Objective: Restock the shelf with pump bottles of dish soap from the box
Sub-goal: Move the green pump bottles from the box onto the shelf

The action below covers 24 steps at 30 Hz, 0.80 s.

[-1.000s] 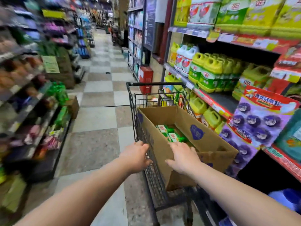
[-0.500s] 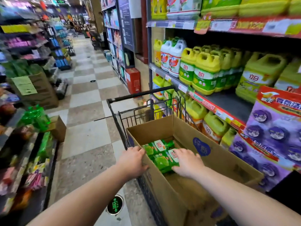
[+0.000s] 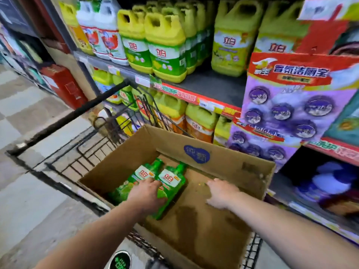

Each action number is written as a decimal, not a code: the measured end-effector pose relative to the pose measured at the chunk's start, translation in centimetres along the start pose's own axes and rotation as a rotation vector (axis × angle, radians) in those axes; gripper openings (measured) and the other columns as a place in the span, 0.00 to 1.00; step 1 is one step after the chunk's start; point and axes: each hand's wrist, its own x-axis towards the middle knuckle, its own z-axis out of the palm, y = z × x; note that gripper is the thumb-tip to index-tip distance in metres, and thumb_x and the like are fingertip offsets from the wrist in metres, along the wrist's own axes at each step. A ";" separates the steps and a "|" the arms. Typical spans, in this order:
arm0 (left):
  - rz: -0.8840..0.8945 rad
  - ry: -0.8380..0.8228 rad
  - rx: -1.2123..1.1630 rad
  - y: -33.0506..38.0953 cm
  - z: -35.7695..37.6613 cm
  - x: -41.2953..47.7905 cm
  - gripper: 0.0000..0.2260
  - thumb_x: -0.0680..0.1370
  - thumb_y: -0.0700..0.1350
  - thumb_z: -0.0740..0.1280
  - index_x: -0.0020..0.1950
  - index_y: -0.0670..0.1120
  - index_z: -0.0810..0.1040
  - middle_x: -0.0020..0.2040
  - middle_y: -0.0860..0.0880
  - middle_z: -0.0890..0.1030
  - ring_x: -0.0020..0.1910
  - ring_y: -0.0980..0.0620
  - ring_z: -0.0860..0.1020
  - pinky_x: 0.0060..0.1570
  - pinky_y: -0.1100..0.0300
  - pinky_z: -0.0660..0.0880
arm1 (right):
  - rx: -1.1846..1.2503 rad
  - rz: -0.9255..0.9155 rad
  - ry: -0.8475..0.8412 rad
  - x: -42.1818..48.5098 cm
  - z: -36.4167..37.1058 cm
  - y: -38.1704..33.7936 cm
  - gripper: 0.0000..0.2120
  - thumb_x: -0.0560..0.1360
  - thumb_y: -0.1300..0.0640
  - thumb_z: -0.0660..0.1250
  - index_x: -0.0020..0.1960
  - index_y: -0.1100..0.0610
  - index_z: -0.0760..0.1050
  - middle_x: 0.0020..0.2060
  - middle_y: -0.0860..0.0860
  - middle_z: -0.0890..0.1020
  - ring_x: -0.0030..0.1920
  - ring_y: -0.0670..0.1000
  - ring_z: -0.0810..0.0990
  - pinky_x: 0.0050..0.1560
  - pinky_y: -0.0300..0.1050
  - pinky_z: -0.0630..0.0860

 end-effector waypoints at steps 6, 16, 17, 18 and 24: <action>0.119 -0.164 0.033 -3.6 0.7 8.1 0.29 0.74 0.61 0.63 0.71 0.50 0.64 0.71 0.46 0.67 0.69 0.44 0.66 0.64 0.48 0.69 | 0.147 0.183 -0.102 5.8 0.8 -2.5 0.28 0.74 0.47 0.63 0.71 0.55 0.63 0.69 0.56 0.70 0.68 0.58 0.69 0.65 0.48 0.68; 0.170 -0.406 -0.016 -8.0 5.6 17.0 0.32 0.76 0.59 0.63 0.74 0.46 0.58 0.74 0.43 0.60 0.72 0.42 0.63 0.68 0.40 0.64 | 0.480 0.414 -0.214 15.4 5.5 -7.4 0.33 0.75 0.44 0.65 0.72 0.61 0.61 0.70 0.58 0.69 0.70 0.57 0.68 0.64 0.44 0.67; 0.177 -0.414 -0.019 -8.0 6.1 17.5 0.31 0.75 0.58 0.63 0.74 0.47 0.58 0.74 0.44 0.60 0.72 0.42 0.63 0.68 0.39 0.63 | 0.518 0.448 -0.204 16.1 6.1 -7.6 0.33 0.75 0.43 0.65 0.72 0.60 0.62 0.69 0.59 0.69 0.69 0.57 0.69 0.62 0.43 0.67; 0.182 -0.412 -0.037 -8.1 6.6 17.9 0.32 0.75 0.58 0.64 0.74 0.48 0.57 0.73 0.44 0.60 0.71 0.42 0.63 0.68 0.39 0.63 | 0.561 0.489 -0.188 16.8 6.5 -7.9 0.33 0.74 0.41 0.65 0.71 0.60 0.63 0.69 0.58 0.70 0.68 0.57 0.70 0.60 0.43 0.68; 0.156 -0.394 -0.202 -8.5 9.0 19.4 0.37 0.73 0.56 0.67 0.76 0.50 0.53 0.72 0.45 0.62 0.70 0.43 0.65 0.68 0.42 0.64 | 1.090 0.722 -0.055 20.3 9.4 -9.4 0.33 0.70 0.43 0.71 0.67 0.61 0.68 0.66 0.58 0.73 0.67 0.57 0.71 0.59 0.42 0.68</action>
